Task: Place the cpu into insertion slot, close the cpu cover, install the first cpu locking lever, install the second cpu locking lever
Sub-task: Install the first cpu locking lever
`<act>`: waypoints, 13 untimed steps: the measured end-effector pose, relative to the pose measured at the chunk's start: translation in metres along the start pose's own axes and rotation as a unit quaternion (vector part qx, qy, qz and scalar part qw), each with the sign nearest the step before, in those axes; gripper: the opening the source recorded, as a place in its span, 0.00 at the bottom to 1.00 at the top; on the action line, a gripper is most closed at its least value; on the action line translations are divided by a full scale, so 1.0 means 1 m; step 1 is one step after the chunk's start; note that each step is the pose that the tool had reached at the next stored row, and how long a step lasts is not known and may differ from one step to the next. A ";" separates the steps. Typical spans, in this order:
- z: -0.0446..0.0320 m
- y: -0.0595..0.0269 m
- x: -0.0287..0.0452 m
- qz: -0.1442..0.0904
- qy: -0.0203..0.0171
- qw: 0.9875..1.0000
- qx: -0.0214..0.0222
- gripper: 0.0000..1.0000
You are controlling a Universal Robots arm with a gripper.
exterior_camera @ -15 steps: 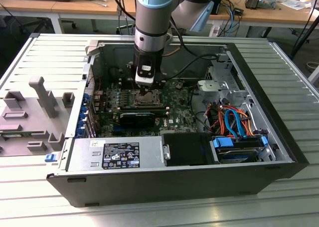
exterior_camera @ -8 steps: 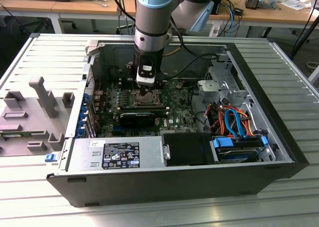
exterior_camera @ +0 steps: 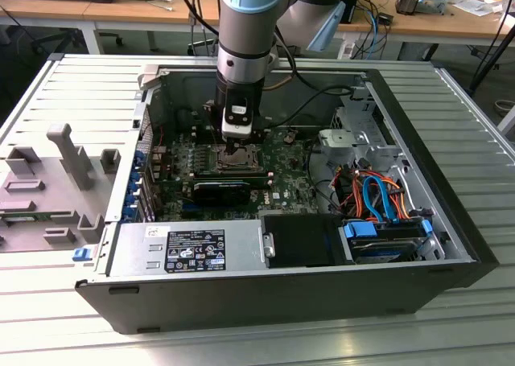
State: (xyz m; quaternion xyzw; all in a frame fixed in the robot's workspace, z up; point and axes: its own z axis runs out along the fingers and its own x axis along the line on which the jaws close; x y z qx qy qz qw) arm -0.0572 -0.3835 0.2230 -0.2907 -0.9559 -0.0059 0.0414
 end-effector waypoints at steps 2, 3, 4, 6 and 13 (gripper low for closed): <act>0.0000 0.0000 0.0000 -0.002 0.000 1.000 0.000 0.11; 0.0000 0.0000 0.0000 -0.003 0.000 1.000 0.000 0.11; 0.0000 0.0000 0.0000 -0.003 0.000 1.000 0.000 0.11; 0.0000 0.0000 0.0000 -0.005 0.000 1.000 0.000 0.11; 0.0000 0.0000 0.0000 -0.010 0.000 1.000 0.001 0.11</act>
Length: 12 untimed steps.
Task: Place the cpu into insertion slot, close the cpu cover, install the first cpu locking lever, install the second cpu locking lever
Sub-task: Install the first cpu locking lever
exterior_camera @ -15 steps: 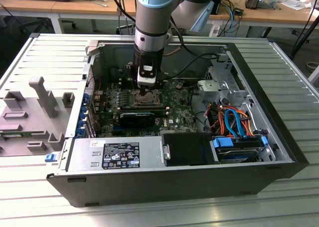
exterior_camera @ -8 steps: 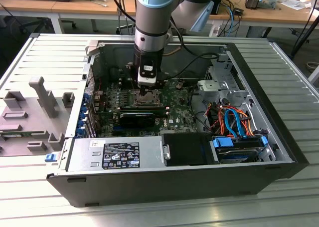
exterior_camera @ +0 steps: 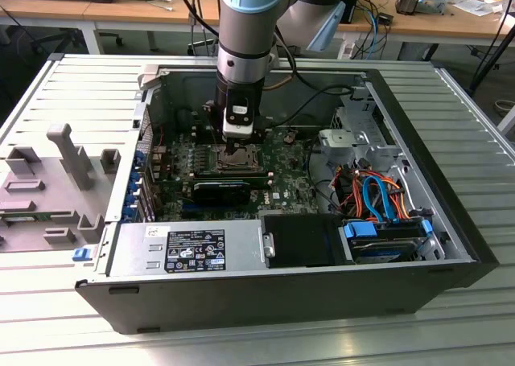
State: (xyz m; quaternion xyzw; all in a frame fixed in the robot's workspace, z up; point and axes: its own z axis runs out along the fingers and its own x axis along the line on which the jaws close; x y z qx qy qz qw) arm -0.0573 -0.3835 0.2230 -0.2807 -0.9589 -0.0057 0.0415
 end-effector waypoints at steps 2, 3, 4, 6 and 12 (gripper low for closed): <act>0.0000 0.0000 0.0000 -0.002 0.000 1.000 0.000 0.11; 0.0000 0.0000 0.0000 -0.002 0.000 1.000 0.000 0.11; 0.0000 0.0000 0.0000 -0.003 0.000 1.000 0.000 0.11; 0.0000 0.0000 0.0000 -0.005 0.000 1.000 0.000 0.11; 0.0000 0.0000 0.0000 -0.024 0.002 1.000 -0.002 0.11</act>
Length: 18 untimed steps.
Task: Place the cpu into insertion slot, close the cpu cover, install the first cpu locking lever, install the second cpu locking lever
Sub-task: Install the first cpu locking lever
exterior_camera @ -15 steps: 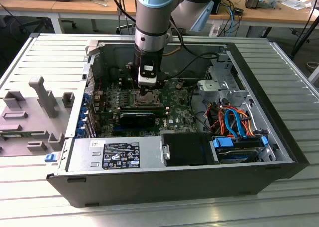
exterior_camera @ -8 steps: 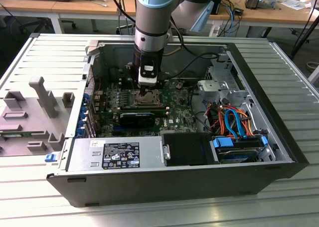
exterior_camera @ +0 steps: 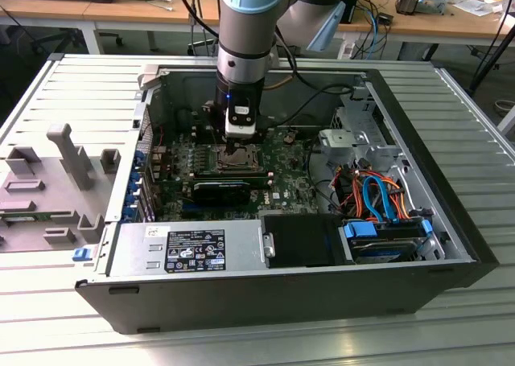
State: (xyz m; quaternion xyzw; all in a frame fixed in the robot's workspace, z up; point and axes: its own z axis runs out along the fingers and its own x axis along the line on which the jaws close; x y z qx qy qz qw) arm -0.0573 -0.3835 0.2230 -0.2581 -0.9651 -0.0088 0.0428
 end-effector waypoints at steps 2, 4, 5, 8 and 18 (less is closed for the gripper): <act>0.0000 0.0000 0.0000 -0.010 0.000 1.000 0.001 0.11; 0.0000 0.0000 0.0000 -0.027 0.000 1.000 0.002 0.11; 0.0000 0.0000 0.0000 -0.033 0.000 0.999 0.002 0.11; 0.0000 0.0000 0.0000 -0.048 0.000 0.999 0.004 0.11; 0.0000 0.0000 0.0000 -0.085 0.000 0.996 0.007 0.11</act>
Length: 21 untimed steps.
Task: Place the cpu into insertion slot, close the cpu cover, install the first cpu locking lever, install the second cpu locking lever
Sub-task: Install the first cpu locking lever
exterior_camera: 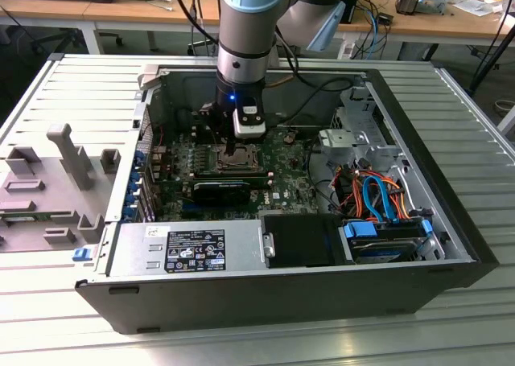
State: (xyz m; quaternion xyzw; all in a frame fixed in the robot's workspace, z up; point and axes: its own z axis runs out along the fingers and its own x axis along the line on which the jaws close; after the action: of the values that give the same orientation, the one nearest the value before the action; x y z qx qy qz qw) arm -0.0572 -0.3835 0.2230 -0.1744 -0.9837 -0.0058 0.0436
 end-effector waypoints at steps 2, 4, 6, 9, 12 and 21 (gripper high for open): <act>0.0000 0.0000 0.0000 -0.004 0.000 1.000 0.000 0.11; 0.0000 0.0000 0.0000 -0.008 0.000 1.000 0.000 0.11; 0.0000 0.0000 0.0000 -0.014 0.000 1.000 0.001 0.11; 0.0000 0.0000 0.0000 -0.021 0.000 1.000 0.001 0.11; 0.0000 0.0000 0.0000 -0.027 0.000 1.000 0.002 0.11; 0.0000 0.0000 0.0001 -0.061 0.006 0.998 -0.013 0.11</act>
State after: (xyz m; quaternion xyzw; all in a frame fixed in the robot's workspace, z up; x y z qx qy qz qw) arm -0.0573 -0.3834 0.2230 -0.1150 -0.9920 -0.0226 0.0465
